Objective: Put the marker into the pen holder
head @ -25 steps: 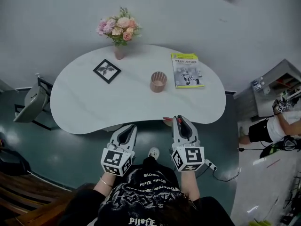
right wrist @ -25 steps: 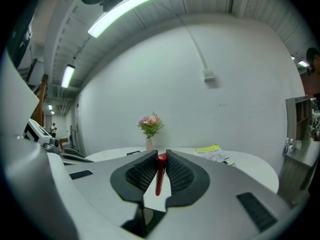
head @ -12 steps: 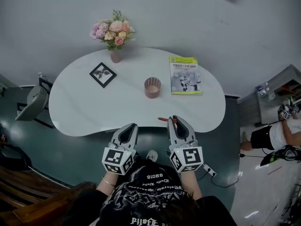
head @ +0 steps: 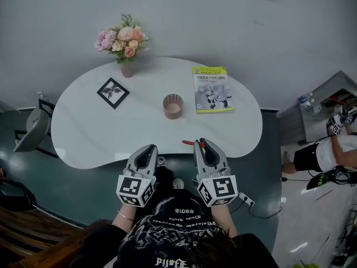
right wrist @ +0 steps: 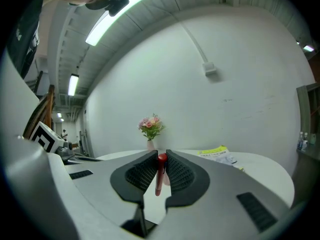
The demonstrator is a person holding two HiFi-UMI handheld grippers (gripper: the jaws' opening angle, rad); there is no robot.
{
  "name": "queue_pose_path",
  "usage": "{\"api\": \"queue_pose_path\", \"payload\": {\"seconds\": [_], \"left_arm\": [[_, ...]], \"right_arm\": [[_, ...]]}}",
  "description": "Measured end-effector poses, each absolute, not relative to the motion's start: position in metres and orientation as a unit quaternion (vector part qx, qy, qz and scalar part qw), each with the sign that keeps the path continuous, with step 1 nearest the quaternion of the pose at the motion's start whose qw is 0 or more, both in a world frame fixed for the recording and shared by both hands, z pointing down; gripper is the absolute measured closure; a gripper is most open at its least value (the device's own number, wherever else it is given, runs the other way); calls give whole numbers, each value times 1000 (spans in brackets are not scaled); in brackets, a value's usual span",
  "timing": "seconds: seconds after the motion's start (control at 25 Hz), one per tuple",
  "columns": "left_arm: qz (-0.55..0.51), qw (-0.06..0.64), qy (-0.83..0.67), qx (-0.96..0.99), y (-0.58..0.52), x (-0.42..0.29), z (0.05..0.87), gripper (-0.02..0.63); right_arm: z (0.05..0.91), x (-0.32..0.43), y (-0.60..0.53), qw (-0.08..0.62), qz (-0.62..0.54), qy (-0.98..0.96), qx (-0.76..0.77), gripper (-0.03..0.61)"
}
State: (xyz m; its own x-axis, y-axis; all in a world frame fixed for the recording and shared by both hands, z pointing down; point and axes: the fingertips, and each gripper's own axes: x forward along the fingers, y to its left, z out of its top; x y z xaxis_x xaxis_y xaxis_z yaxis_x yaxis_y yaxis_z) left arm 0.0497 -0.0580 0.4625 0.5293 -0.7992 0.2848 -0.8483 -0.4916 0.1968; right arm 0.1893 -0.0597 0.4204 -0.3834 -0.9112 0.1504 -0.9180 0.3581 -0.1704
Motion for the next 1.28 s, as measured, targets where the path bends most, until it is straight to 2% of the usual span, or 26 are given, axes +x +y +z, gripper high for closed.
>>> {"api": "queue_pose_path", "payload": {"seconds": [0.6,1.12,1.28], "left_arm": [[56,148,-486,860,-148,30,446,578],[80,148,-456,874,-192,26,461,578],[84,149,-449,877,-202,25,463,578]], "right_arm": [[409,179,-122,42,102,-828,550,506],[396,164,-167,65,94,-845,523,506],[390,163,-179,51,94,-844,525,506]]}}
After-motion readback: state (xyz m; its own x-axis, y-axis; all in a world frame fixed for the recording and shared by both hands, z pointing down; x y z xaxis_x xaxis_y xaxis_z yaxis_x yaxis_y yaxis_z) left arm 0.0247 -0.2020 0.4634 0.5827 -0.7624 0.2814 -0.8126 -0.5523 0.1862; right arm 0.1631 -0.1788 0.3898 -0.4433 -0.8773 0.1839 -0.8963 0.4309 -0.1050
